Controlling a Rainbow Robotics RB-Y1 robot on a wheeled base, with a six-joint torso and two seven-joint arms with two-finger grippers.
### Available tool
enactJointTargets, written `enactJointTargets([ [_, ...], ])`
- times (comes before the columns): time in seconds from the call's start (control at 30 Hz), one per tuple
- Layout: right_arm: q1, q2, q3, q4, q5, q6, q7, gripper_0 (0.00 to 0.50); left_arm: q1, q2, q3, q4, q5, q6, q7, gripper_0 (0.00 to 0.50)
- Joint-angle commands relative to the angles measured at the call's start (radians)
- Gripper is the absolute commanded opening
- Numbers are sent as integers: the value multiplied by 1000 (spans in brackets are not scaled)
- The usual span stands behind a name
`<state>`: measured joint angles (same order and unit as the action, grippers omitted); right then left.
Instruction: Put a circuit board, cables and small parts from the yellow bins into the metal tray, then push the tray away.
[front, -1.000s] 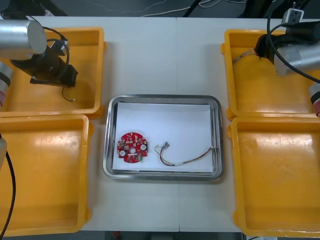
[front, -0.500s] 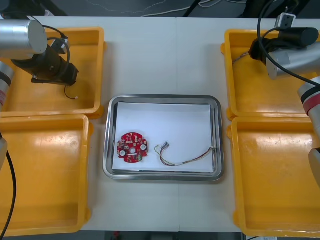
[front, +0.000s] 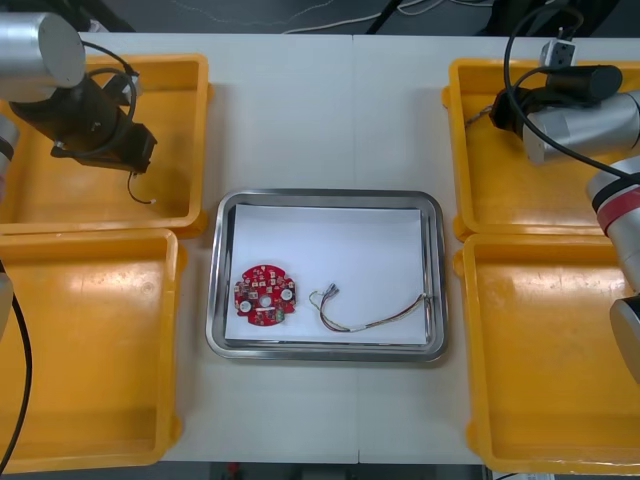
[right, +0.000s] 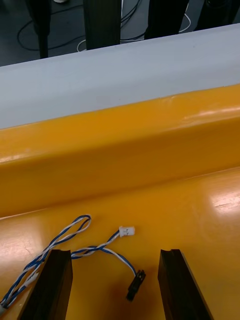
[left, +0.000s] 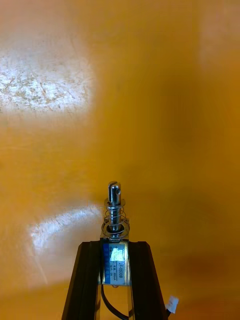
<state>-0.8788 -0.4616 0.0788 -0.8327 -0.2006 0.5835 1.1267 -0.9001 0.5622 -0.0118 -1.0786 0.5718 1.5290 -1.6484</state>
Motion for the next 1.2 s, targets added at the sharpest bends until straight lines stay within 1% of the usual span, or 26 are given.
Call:
enactJointTargets([
  [0.03,-42,8,19,-5,-3,-11,50,500,-40,42,55,-115,20,109,47,0],
  [0.07,-42,8,19,-5,-3,-11,50,486,-40,42,62,-124,20,125,50,0],
  [0.1,-43,8,21,-5,-3,-11,50,458,-39,42,82,-155,16,169,56,0],
  [0.23,-42,8,26,-5,-7,-7,50,452,-26,42,96,-227,8,244,71,0],
  [0.3,-43,8,26,-5,-8,7,51,391,-14,44,99,-276,7,284,101,0],
  [0.33,-43,8,26,-5,-10,7,53,376,-11,44,101,-288,7,295,110,0],
  [0.4,-43,8,26,-5,-11,7,55,305,-3,42,99,-346,10,342,153,0],
  [0.43,-43,8,27,-5,-13,7,56,290,0,42,99,-357,13,353,163,0],
  [0.5,-42,8,32,-5,-13,7,58,221,12,39,96,-415,25,391,213,0],
  [0.53,-42,8,32,-5,-14,9,58,201,16,38,95,-429,26,391,223,0],
  [0.6,-42,8,32,-5,-14,9,59,98,33,34,73,-491,31,391,277,0],
  [0.7,-42,8,32,-5,-14,13,61,33,55,34,33,-561,42,391,349,0],
  [0.73,-42,8,32,-5,-14,13,61,33,55,34,33,-561,42,391,349,0],
  [0.77,-43,8,32,-5,-16,15,64,0,66,34,12,-593,50,391,394,0],
  [0.9,-43,6,32,-5,-20,15,68,0,79,34,-39,-644,73,391,490,0],
  [1.07,-45,-5,30,-25,-31,26,71,0,86,33,-89,-692,129,391,611,0],
  [1.17,-45,-11,18,-72,-39,102,79,0,96,28,-135,-738,132,391,688,0],
  [1.2,-45,-12,10,-95,-42,145,81,0,98,28,-154,-754,131,391,717,0],
])
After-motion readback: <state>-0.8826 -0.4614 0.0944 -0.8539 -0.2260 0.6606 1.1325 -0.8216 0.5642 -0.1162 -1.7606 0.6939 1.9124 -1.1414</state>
